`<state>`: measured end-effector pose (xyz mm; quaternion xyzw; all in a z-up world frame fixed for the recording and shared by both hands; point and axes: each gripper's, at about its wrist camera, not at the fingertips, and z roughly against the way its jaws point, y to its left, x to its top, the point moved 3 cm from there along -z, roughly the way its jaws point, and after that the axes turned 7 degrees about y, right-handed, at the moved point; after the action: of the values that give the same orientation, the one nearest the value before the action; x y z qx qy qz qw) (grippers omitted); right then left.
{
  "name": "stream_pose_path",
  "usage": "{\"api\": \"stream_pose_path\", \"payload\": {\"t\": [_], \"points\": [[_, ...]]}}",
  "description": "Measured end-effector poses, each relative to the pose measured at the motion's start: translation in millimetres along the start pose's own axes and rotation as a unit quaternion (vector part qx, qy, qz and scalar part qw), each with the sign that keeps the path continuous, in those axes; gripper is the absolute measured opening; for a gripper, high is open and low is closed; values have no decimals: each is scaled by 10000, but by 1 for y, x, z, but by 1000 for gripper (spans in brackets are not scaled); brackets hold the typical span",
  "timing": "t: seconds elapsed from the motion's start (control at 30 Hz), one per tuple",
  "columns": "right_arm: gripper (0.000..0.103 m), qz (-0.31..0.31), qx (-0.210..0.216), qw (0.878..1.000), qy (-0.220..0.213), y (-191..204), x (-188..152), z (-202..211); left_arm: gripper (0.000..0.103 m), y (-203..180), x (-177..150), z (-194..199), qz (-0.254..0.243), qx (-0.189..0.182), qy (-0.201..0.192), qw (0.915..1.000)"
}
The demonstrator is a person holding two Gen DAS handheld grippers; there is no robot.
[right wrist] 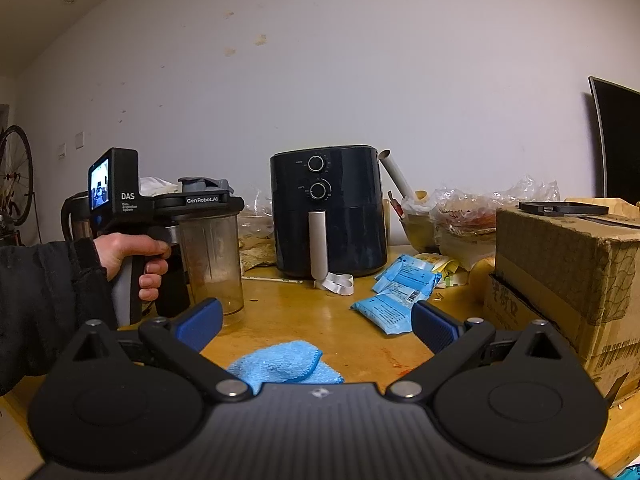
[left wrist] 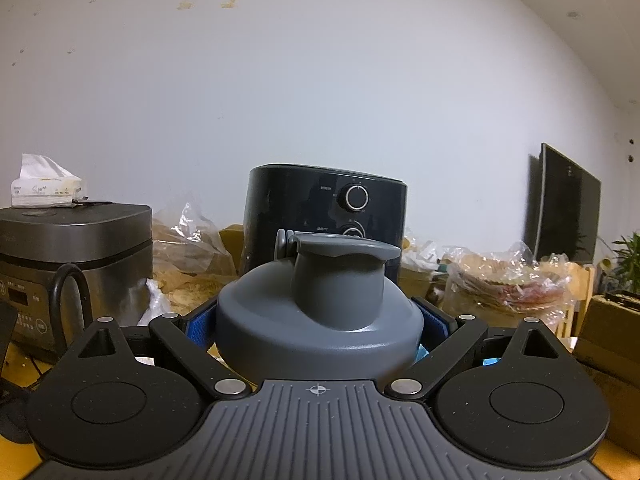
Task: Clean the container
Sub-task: 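Lift the shaker bottle with the left gripper and carry it aside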
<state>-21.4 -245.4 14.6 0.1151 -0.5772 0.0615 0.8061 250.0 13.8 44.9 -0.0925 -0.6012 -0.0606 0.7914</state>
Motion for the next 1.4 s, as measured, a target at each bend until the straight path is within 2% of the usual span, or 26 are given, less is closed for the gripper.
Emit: {"api": "stream_pose_path", "payload": {"t": [0.77,1.2,1.4], "points": [[103,132,-12,9999,10,0,5,-17,96,-15,-5,37,-133,-180,29,9997],[103,164,-44,9999,1,-12,8,-40,96,-23,-4,72,-139,-380,64,9992],[103,176,-68,9998,-18,-20,9,-51,96,-23,-3,92,-167,-352,19,9992]]}}
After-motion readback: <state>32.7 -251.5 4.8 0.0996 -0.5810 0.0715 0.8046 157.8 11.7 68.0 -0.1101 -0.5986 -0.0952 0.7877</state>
